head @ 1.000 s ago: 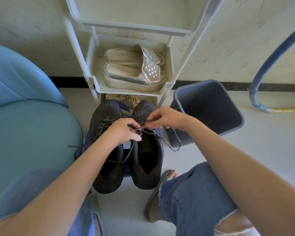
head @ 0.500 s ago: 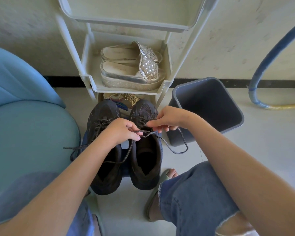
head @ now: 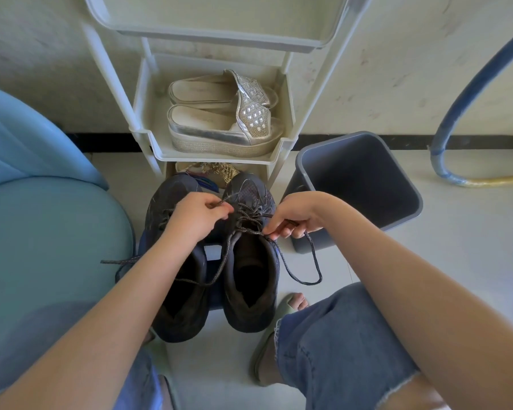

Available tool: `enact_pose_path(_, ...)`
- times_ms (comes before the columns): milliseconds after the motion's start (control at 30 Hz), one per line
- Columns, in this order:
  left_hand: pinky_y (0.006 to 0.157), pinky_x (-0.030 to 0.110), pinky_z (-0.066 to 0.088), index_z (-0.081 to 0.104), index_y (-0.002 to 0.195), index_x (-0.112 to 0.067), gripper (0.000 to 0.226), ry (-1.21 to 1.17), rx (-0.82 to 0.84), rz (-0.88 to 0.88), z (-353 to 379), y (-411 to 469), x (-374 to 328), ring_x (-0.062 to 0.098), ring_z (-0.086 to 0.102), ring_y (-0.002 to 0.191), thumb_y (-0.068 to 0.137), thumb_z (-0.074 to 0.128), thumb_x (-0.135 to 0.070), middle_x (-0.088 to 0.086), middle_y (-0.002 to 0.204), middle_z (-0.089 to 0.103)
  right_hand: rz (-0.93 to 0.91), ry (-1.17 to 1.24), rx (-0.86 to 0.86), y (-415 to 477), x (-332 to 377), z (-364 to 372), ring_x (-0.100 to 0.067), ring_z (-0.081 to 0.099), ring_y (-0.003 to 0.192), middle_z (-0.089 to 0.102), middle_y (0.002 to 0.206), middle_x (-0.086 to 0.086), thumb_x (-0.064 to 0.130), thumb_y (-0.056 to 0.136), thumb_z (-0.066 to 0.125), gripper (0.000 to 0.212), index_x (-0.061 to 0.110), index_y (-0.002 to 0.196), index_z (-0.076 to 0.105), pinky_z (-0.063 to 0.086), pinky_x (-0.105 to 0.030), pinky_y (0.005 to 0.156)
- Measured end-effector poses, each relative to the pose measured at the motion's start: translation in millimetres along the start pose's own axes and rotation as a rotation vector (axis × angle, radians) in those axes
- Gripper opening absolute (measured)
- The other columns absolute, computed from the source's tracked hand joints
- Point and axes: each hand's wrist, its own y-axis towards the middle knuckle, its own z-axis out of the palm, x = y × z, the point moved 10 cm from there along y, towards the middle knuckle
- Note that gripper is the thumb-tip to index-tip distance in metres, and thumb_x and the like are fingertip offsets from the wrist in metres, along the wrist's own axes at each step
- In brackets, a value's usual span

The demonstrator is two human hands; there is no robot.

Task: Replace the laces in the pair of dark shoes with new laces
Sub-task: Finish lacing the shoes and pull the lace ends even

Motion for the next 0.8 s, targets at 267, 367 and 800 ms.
enact_pose_path(267,0.089,0.033,0.047,0.072,0.099,-0.023,0.013,0.256,-0.014,0.102,20,5,-14,0.017,0.061,0.099,0.087,0.066,-0.023,-0.001,0.101,0.070,0.004,0.056,-0.009,-1,-4,0,-0.005,0.040,0.036,0.055,0.058,-0.004,0.004,0.094,0.054,0.020,0.005,0.074,0.053,0.020,-0.012,0.033)
enact_pose_path(367,0.089,0.035,0.048,0.072,0.091,-0.024,0.007,0.278,0.027,0.110,24,11,-17,0.017,0.062,0.097,0.086,0.067,-0.024,-0.001,0.096,0.070,-0.007,0.022,-0.009,-2,-4,0,-0.006,0.037,0.038,0.050,0.059,-0.003,0.006,0.094,0.056,0.024,0.005,0.070,0.053,0.020,-0.013,0.035)
enact_pose_path(800,0.075,0.038,0.044,0.053,0.091,-0.014,0.012,0.124,0.016,-0.026,33,22,9,0.027,0.057,0.078,0.097,0.049,-0.024,0.008,0.088,0.059,-0.489,-0.148,-0.402,-10,47,-20,0.001,0.049,0.057,0.060,0.077,0.001,0.007,0.089,0.063,0.013,0.005,0.099,0.071,0.037,-0.005,0.049)
